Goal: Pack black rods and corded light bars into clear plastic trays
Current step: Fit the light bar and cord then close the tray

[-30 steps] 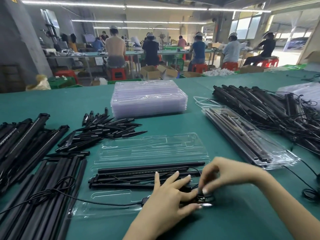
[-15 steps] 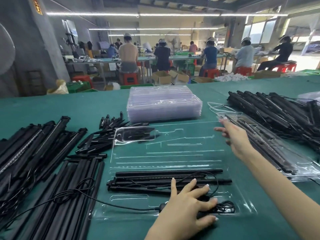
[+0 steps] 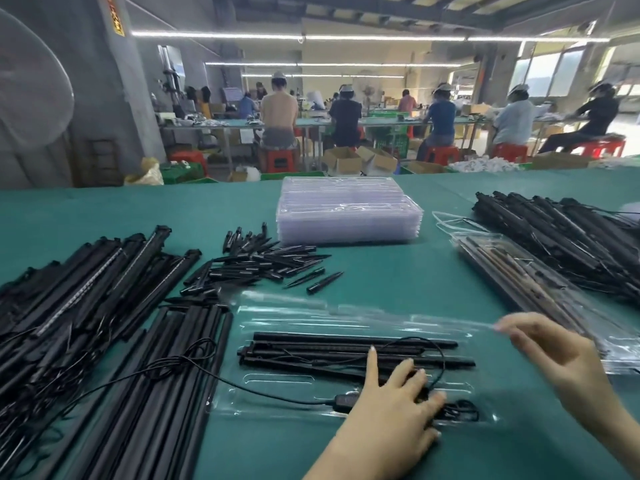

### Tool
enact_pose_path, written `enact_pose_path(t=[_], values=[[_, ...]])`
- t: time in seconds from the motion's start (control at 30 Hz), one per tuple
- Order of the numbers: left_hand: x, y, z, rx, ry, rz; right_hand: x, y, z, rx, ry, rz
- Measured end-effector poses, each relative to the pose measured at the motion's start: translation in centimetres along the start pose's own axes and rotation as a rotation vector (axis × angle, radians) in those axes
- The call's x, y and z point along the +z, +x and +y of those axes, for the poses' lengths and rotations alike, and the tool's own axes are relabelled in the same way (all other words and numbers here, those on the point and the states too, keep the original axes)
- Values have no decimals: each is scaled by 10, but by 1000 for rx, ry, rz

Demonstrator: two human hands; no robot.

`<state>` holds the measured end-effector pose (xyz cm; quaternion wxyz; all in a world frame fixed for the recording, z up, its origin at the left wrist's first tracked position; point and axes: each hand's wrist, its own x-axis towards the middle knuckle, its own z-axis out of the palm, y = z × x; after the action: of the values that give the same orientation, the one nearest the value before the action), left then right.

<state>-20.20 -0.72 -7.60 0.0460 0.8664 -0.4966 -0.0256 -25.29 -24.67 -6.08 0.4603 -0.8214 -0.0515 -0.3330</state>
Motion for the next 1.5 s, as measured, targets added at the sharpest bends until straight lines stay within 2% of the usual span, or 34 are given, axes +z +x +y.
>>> enact_pose_path(t=[0.17,0.23,0.33,0.43,0.47,0.5,0.57,0.6,0.67,0.7,0.77,0.87,0.97,1.03,1.1,1.13,1.17,1.23,1.3,1.37,1.43,1.5], values=[[7,-8,-8,29,-19,28,-3,-42,7,-342,-423,-180],[8,-10,-7,46,-40,19,-1,-50,10,-424,-516,-238],[3,-14,-1,25,-13,21,-5,-54,10,-393,-538,-300],[2,-27,2,76,152,195,-8,-53,8,-379,-559,-331],[-2,-33,6,89,147,143,-8,-52,8,-385,-563,-339],[-8,-40,11,110,129,156,-8,-52,8,-395,-571,-347],[-16,-49,11,161,-31,299,-8,-51,6,-418,-595,-358],[-27,-48,7,148,-139,325,-8,-50,5,-420,-607,-364],[-45,-36,-11,32,-124,430,-10,-49,3,-408,-614,-383],[-47,-27,-26,-59,-99,423,-11,-49,2,-398,-611,-392],[-44,-9,-55,-232,-68,215,-11,-49,1,-389,-613,-404],[-15,2,-76,-328,-31,-20,-11,-47,1,-393,-621,-445],[4,3,-83,-360,-32,-30,-14,-45,1,-374,-636,-476],[5,4,-83,-367,-35,-43,-15,-49,-1,-236,-508,-475],[6,5,-80,-382,-47,-53,-13,-51,-7,87,-169,-380],[7,5,-78,-393,-48,-43,-9,-51,-8,251,-41,-271],[8,4,-75,-397,-51,-19,-4,-51,-6,383,9,-146],[10,1,-73,-352,-59,45,4,-47,-6,564,-174,-45],[9,0,-72,-242,-64,63,7,-39,-9,635,-361,-156],[9,1,-74,-181,-73,43,6,-30,-8,691,-401,-275],[8,3,-74,-181,-87,31,3,-22,-7,792,-251,-321],[9,3,-74,-190,-109,28,2,-18,-8,937,39,-283]])
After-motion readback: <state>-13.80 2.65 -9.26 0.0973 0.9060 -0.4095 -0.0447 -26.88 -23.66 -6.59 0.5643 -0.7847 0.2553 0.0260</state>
